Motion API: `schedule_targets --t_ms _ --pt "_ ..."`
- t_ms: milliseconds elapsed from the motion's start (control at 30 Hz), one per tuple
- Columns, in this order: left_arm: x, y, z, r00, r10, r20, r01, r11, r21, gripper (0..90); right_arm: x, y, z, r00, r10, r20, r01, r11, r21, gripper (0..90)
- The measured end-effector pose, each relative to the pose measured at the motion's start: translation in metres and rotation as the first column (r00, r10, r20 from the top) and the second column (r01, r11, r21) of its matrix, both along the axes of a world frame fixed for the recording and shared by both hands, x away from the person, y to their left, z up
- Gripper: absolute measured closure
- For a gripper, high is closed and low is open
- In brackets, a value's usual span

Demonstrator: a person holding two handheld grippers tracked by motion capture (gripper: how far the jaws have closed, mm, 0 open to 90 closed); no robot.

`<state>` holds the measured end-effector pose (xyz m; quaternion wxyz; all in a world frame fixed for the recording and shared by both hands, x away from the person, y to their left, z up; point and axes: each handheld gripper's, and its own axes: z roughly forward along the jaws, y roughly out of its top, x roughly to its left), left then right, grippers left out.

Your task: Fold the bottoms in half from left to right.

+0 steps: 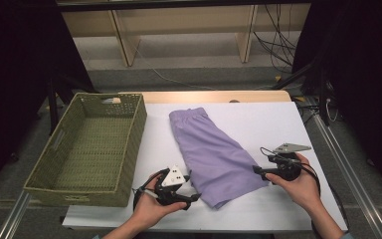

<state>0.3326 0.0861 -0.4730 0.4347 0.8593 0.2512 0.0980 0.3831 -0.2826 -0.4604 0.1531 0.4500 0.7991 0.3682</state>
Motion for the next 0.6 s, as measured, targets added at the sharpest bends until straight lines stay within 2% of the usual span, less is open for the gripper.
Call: schedule_targets --t_ms 600 --pt "-0.0007 -0.0025 0.0014 0.9999 0.004 0.016 -0.004 1.0 0.005 30.1 -0.002 -0.0027 0.0004 0.9999 -0.011 0.012 0.011 0.9999 0.012 27.2"
